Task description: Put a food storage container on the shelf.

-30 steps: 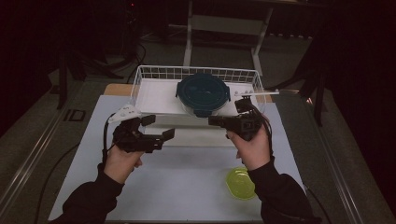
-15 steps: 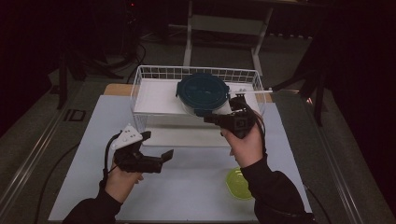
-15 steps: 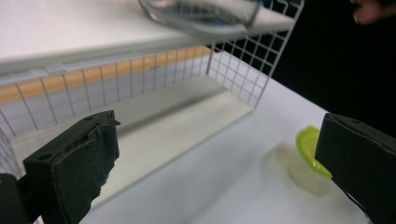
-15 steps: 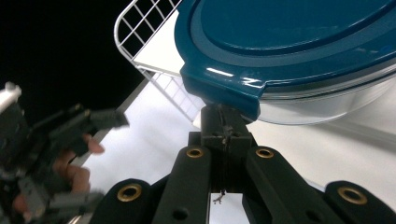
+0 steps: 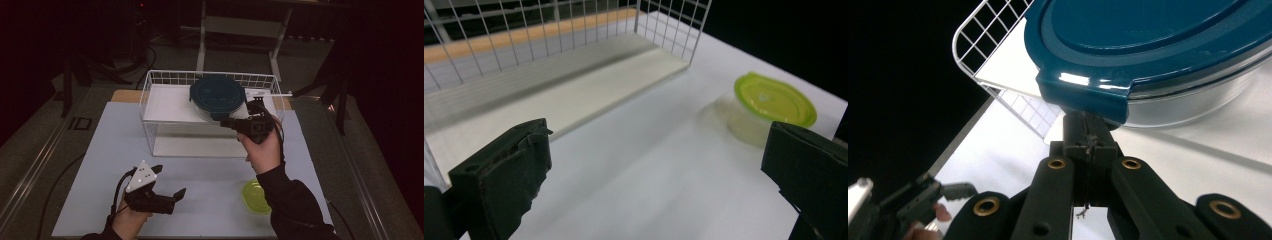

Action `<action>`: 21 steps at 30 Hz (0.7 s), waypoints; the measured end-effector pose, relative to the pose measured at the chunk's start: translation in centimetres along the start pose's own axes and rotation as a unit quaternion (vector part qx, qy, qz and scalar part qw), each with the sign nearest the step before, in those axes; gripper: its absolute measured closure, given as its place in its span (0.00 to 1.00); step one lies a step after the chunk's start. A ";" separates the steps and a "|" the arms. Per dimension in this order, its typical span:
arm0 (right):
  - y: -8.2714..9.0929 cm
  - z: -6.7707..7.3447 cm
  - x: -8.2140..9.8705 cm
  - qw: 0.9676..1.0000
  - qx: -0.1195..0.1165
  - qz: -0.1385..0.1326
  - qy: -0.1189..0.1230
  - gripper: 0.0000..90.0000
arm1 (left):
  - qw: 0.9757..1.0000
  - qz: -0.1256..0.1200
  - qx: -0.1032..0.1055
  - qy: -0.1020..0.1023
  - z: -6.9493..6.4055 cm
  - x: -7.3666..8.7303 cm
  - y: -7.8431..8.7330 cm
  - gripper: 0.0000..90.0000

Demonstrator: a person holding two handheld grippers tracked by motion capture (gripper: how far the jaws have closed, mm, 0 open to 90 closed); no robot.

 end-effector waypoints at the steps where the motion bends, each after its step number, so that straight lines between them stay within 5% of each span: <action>1: -0.1 -0.1 -0.1 1.000 0.002 0.000 0.000 1.00 | 1.000 -0.002 0.001 0.001 0.0 0.2 0.1 0.00; 11: -1.1 -0.8 -0.3 1.000 0.015 0.002 -0.003 1.00 | 1.000 -0.014 -0.023 0.002 1.2 1.4 0.5 0.00; 21: -1.7 -1.3 -0.8 1.000 0.020 -0.001 -0.009 1.00 | 1.000 -0.009 -0.026 0.000 1.4 2.0 0.2 0.00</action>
Point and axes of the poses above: each handheld gripper's, and its own axes: y roughly backward along the jaws, x roughly out of its underside, z roughly to its left, the point moved 8 cm from there along -y, roughly forward along the jaws, and after that the axes turned 10 degrees about -z, right-handed, at the moved point
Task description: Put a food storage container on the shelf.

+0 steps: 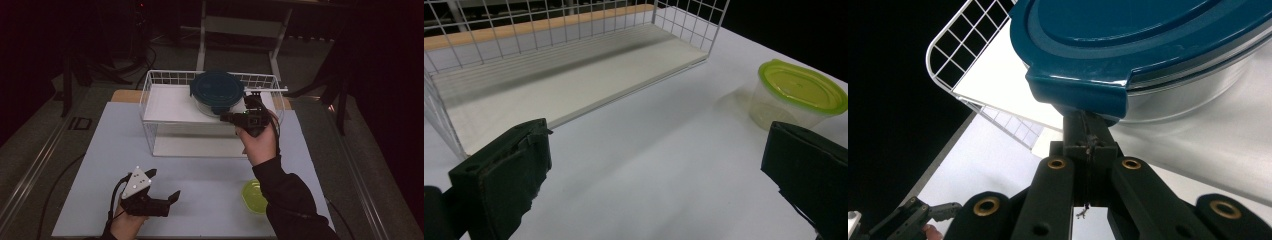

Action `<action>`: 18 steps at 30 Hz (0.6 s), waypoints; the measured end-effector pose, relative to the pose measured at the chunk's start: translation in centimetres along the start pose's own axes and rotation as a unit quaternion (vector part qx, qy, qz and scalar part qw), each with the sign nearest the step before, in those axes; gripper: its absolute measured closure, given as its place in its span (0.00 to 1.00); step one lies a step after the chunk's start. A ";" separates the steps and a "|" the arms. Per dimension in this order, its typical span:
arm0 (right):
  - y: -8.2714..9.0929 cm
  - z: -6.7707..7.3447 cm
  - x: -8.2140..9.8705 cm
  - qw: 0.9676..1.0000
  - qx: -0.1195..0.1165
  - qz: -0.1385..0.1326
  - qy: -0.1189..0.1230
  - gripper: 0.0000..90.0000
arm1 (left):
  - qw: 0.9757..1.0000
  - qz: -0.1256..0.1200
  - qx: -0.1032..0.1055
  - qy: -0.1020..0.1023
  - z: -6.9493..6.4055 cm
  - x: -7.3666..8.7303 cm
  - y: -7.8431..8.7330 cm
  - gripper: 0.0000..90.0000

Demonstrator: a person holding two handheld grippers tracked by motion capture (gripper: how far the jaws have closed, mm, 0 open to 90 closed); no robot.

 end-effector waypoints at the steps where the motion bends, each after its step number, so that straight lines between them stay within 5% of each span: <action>1: 0.0 0.0 0.0 1.000 0.000 0.000 0.000 1.00 | 1.000 0.000 0.000 0.000 0.0 0.0 0.0 0.00; 12: -0.1 0.1 -0.2 1.000 0.001 -0.003 0.004 1.00 | 1.000 0.003 0.004 -0.002 -0.3 0.1 -0.1 0.00; 18: 0.7 0.7 0.4 1.000 -0.007 -0.008 0.026 0.97 | 1.000 0.000 0.004 -0.003 -0.4 -0.1 0.3 0.00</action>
Point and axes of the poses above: each handheld gripper's, and its own axes: y roughly backward along the jaws, x roughly out of its underside, z roughly to its left, the point moved 8 cm from there along -y, roughly forward along the jaws, and after that the axes turned 10 degrees about -z, right-handed, at the moved point
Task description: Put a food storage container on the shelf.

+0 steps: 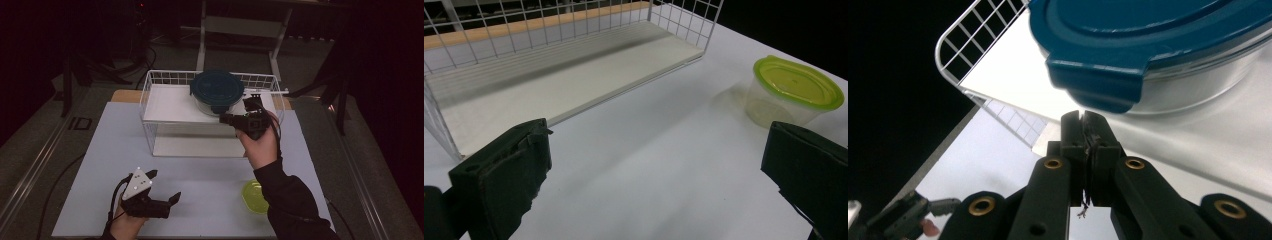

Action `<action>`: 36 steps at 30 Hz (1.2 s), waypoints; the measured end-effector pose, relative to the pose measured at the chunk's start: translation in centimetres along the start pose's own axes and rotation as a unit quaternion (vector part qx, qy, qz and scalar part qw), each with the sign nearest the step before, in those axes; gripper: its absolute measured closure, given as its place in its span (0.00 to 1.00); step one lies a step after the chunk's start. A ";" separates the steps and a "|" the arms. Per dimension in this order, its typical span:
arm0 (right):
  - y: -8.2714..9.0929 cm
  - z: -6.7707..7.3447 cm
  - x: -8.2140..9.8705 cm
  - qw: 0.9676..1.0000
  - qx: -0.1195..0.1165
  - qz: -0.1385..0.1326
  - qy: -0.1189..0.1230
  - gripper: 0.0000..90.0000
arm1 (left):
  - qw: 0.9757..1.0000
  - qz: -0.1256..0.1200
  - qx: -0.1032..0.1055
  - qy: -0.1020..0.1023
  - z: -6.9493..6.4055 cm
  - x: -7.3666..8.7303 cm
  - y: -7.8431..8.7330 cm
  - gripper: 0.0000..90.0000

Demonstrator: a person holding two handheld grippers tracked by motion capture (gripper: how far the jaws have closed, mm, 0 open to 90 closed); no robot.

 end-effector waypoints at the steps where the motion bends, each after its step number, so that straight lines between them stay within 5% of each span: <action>1: 0.2 0.1 0.2 1.000 0.000 0.002 0.005 0.96 | 1.000 0.000 0.000 -0.001 0.0 -0.1 0.1 0.00; 12: 2.6 0.9 1.1 0.998 -0.018 -0.023 0.051 0.74 | 1.000 -0.018 0.013 0.010 0.7 -0.1 1.4 0.00; 19: 3.5 0.9 2.2 0.997 -0.047 -0.038 0.052 0.61 | 1.000 -0.023 0.009 0.010 0.8 0.2 1.8 0.00; 27: 4.1 0.8 3.9 0.995 -0.039 -0.038 0.080 0.36 | 1.000 -0.019 0.007 0.012 0.9 0.7 1.8 0.00; 36: 5.0 -0.1 4.8 0.995 -0.037 -0.058 0.078 0.18 | 1.000 -0.021 0.009 0.008 0.7 0.9 1.7 0.00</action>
Point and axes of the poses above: each handheld gripper's, and its own axes: y roughly backward along the jaws, x roughly out of its underside, z roughly to its left, the point moved 8 cm from there along -y, roughly forward along the jaws, and after that the axes turned 10 degrees about -z, right-handed, at the moved point
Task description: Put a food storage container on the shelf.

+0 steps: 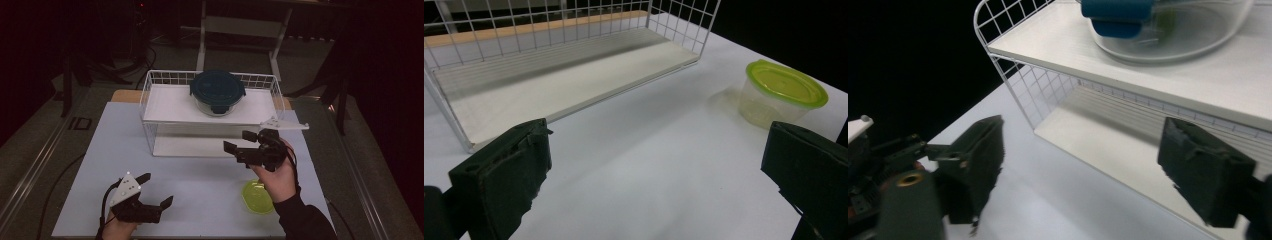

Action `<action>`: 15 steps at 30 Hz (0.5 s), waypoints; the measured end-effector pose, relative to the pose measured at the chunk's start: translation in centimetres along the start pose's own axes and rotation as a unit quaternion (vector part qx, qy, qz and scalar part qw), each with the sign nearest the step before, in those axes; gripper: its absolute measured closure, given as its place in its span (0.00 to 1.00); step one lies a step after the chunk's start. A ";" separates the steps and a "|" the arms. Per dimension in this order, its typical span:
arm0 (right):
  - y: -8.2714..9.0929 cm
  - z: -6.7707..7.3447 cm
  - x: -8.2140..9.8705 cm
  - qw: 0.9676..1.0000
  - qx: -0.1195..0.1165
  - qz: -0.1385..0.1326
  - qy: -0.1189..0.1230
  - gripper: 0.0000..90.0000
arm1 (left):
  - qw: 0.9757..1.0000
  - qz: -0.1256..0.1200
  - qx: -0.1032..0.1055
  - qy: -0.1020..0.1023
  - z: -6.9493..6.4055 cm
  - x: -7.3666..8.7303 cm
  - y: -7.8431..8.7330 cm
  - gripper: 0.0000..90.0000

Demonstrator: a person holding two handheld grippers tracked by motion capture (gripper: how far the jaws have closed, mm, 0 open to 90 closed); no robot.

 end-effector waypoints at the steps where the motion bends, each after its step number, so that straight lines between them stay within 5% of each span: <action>1: 0.2 0.0 0.3 1.000 -0.009 0.002 0.003 0.14 | 1.000 -0.001 0.001 0.000 0.0 0.0 0.0 0.00; 15: 2.1 -2.5 3.0 0.999 0.005 -0.022 0.029 0.15 | 1.000 0.003 0.005 0.002 -0.2 0.4 -0.3 0.00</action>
Point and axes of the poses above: each handheld gripper's, and its own axes: y roughly backward along the jaws, x roughly out of its underside, z roughly to its left, the point moved 8 cm from there along -y, roughly forward along the jaws, and after that the axes turned 10 degrees about -z, right-handed, at the moved point
